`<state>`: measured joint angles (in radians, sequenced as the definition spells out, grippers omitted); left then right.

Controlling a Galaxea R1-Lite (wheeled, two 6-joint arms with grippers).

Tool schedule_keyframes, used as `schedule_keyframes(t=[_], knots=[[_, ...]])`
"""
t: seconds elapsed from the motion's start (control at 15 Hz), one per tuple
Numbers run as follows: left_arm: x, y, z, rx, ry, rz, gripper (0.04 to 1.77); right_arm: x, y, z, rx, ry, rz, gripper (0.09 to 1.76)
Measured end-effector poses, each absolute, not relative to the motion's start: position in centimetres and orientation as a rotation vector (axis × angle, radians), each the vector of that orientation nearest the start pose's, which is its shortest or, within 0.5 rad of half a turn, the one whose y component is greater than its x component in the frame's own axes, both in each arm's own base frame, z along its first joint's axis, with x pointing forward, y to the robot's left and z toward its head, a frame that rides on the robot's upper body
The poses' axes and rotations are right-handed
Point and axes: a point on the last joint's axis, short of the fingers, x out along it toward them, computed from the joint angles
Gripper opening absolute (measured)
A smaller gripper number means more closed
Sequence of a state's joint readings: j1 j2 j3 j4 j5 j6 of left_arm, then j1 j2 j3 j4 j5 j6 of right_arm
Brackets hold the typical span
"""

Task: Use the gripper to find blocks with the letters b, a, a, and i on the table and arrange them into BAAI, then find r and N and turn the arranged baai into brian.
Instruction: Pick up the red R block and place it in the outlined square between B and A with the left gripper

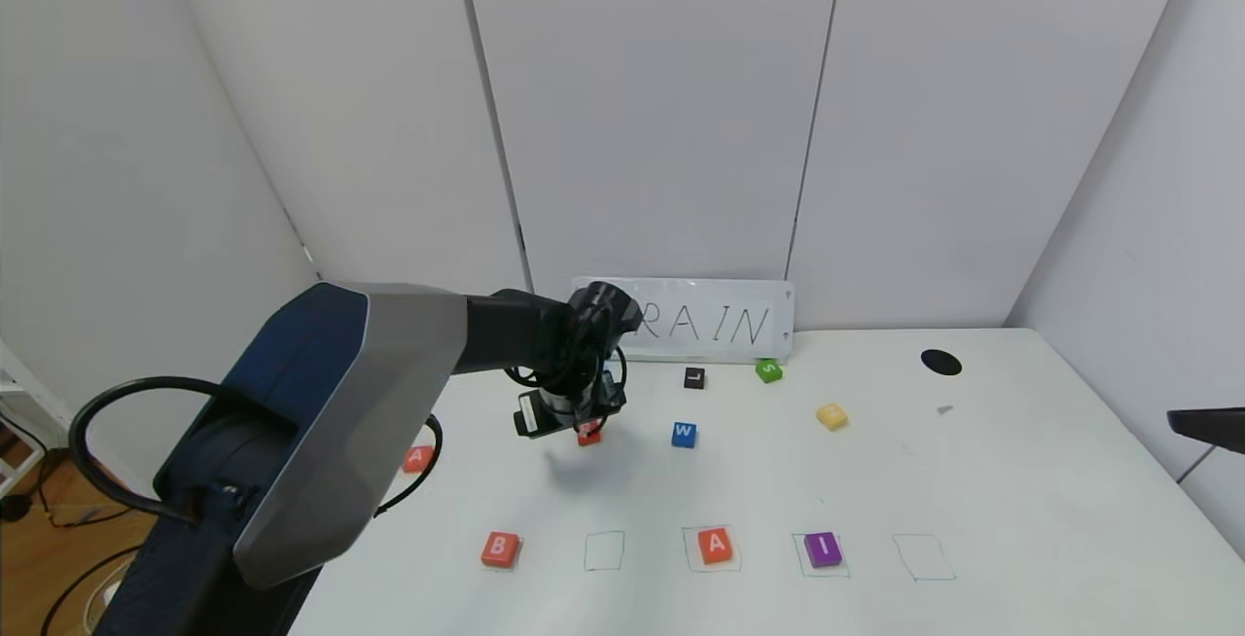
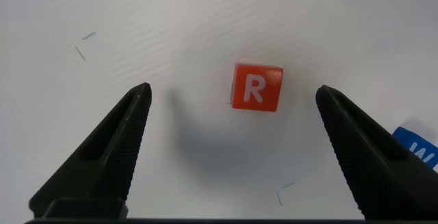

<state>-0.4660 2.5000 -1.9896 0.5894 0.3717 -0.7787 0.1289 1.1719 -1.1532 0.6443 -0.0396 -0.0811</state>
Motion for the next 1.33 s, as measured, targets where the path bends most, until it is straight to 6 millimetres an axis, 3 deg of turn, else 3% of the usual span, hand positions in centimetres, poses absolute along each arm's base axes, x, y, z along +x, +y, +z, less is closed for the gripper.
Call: schedule_keyframes(t=[1.33], knots=[[43.7, -21.0, 4.4, -0.183, 0.96, 0.26, 1.72, 13.9, 1.7, 28.2, -0.181, 0.665, 0.13, 1.71]])
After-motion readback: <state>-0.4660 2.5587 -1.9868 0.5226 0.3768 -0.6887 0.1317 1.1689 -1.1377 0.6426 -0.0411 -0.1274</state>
